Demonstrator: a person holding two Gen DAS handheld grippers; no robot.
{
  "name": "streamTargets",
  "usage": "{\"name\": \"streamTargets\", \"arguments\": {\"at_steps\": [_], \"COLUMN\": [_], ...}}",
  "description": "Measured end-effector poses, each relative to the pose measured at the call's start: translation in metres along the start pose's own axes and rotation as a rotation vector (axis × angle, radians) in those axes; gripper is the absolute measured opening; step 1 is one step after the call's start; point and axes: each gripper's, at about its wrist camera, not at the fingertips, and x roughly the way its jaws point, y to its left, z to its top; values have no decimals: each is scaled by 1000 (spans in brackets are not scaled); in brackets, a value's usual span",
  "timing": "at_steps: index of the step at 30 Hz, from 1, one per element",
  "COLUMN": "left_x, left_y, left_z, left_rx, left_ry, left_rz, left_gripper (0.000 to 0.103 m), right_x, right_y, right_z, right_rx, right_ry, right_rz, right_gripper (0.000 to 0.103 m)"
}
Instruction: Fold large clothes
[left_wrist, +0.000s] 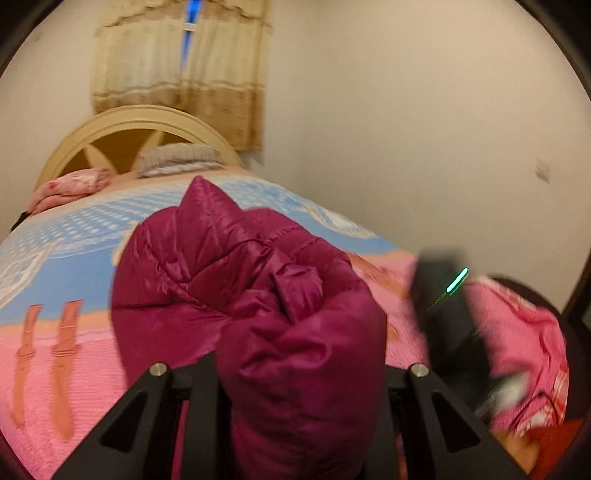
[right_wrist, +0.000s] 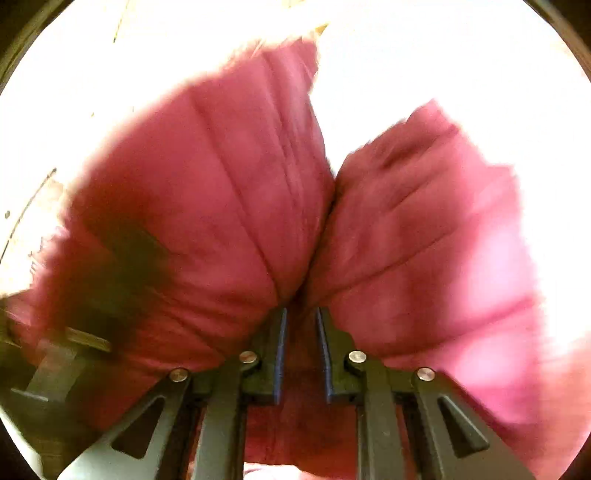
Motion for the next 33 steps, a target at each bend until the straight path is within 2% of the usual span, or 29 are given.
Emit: {"name": "streamTargets", "arguments": {"at_steps": [2, 4, 5, 6, 7, 9, 11, 13, 17, 19, 20, 21, 22, 23, 25, 27, 29, 30, 31, 33], "left_x": [16, 30, 38, 44, 47, 52, 52, 49, 46, 47, 46, 48, 48, 46, 41, 30, 10, -4, -17, -52], "left_y": [-16, -29, -35, -40, -45, -53, -60, -60, -54, -55, -55, -54, -54, -53, -51, -47, -41, -36, -31, -11], "left_z": [-9, -19, -26, -33, -38, -51, -57, -58, -55, -56, -56, -56, -55, -55, -55, -54, -54, -53, -52, -48], "left_rx": [63, 117, 144, 172, 195, 243, 272, 282, 258, 256, 258, 259, 258, 257, 250, 237, 223, 206, 187, 128], "left_ry": [40, 80, 101, 118, 127, 133, 137, 137, 133, 131, 131, 130, 130, 129, 129, 155, 164, 163, 156, 112], "left_rz": [10, 25, 34, 44, 53, 67, 69, 70, 50, 44, 44, 44, 45, 45, 30, -42, -98, -139, -172, -208], "left_gripper": [23, 23, 23, 23, 23, 24, 24, 24, 24, 24, 24, 24, 26, 26, 38, 48, 51, 57, 67, 79], "right_x": [-48, -77, -93, -99, -108, -117, -104, -79, -24, -7, 2, 10, 19, 28, 35, 30, 22, 15, 17, 18], "right_y": [-12, -17, -20, -21, -24, -29, -28, -31, -42, -34, -22, -14, -6, -2, -5, -10, -26, -34, -41, -57], "right_z": [11, 18, 23, 27, 33, 40, 49, 61, 67, 73, 75, 75, 78, 81, 83, 82, 77, 78, 75, 70], "right_rx": [-20, -44, -49, -43, -30, -18, -45, -76, -63, -114, -183, -235, -290, -323, -330, -336, -322, -309, -294, -252], "right_ry": [-124, -196, -227, -239, -248, -265, -220, -142, -8, 21, 33, 32, 41, 68, 82, 80, 84, 89, 95, 107], "right_rz": [-103, -169, -185, -183, -172, -110, -77, -133, -145, -140, -140, -154, -198, -252, -269, -294, -305, -307, -310, -294], "right_gripper": [18, 18, 23, 32, 66, 95, 95, 95, 95, 94, 91, 83, 49, 29, 23, 21, 21, 21, 21, 21]}}
